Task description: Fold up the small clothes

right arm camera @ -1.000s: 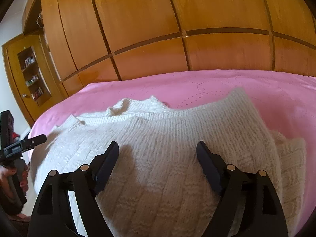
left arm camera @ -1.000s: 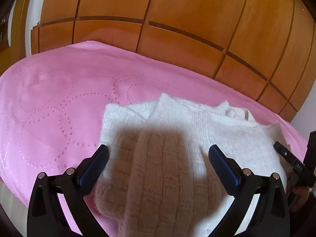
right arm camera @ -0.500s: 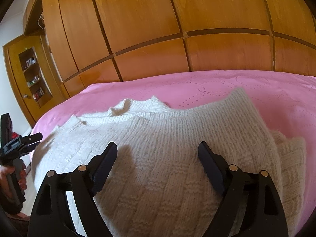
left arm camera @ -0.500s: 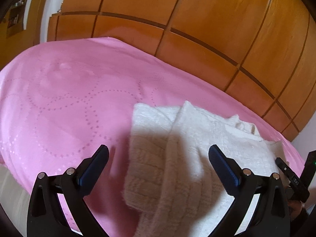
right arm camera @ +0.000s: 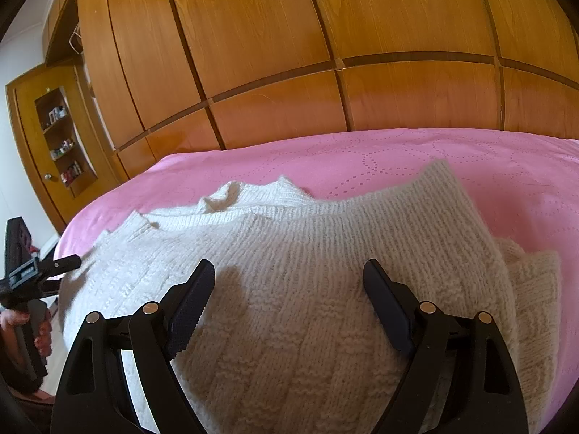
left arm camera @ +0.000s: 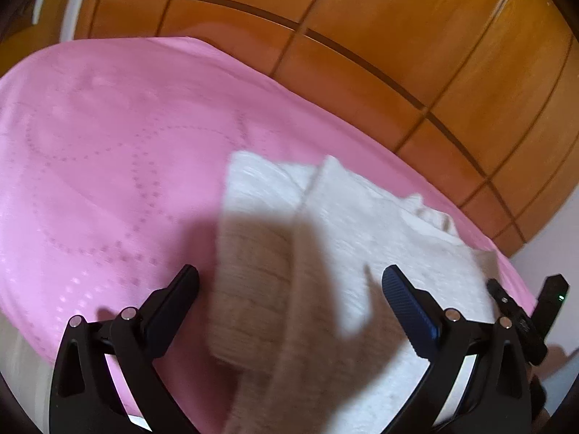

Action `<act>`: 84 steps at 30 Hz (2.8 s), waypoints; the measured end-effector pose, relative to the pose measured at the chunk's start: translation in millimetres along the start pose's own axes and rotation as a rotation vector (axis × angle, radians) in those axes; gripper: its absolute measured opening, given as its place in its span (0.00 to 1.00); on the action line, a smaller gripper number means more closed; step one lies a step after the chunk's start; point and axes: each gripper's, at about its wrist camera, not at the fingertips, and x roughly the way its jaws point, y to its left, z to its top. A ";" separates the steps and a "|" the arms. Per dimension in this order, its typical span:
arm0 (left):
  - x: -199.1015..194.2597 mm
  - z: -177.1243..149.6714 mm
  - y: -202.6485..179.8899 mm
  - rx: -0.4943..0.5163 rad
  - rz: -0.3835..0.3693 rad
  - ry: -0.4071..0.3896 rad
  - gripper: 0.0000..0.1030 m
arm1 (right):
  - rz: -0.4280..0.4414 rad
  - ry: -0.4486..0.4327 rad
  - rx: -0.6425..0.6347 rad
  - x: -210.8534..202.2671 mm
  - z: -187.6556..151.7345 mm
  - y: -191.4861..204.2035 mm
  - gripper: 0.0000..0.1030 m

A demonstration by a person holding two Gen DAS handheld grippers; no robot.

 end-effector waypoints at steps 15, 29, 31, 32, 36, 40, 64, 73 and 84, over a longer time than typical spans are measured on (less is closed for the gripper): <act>4.5 -12.5 17.2 -0.180 -0.240 0.061 0.59 | 0.000 0.000 0.001 0.0 -0.4 0.0 0.81; 10.2 -16.8 1.8 -0.163 -0.251 0.088 0.75 | -0.017 0.010 -0.008 1.2 -0.5 0.8 0.81; 12.3 -15.0 8.7 -0.226 -0.271 0.106 0.56 | -0.052 0.027 -0.030 4.3 0.7 5.7 0.81; 13.8 -14.8 11.9 -0.246 -0.261 0.119 0.47 | -0.067 0.034 -0.041 5.4 1.3 8.1 0.85; 13.4 -16.5 14.3 -0.272 -0.270 0.125 0.45 | -0.191 0.064 -0.110 6.3 3.2 23.1 0.97; 11.6 -18.9 15.7 -0.288 -0.299 0.117 0.72 | -0.267 0.082 -0.121 -0.3 0.9 30.0 0.97; 13.0 -25.0 21.7 -0.326 -0.324 0.140 0.36 | -0.468 0.157 -0.209 -55.5 -60.5 28.0 0.97; -27.3 5.0 -24.7 -0.127 -0.302 0.020 0.29 | -0.449 0.168 -0.188 -61.2 -59.3 25.0 0.97; -60.5 31.3 -128.4 0.156 -0.383 -0.074 0.27 | -0.478 0.189 -0.123 -94.3 -38.7 2.8 0.97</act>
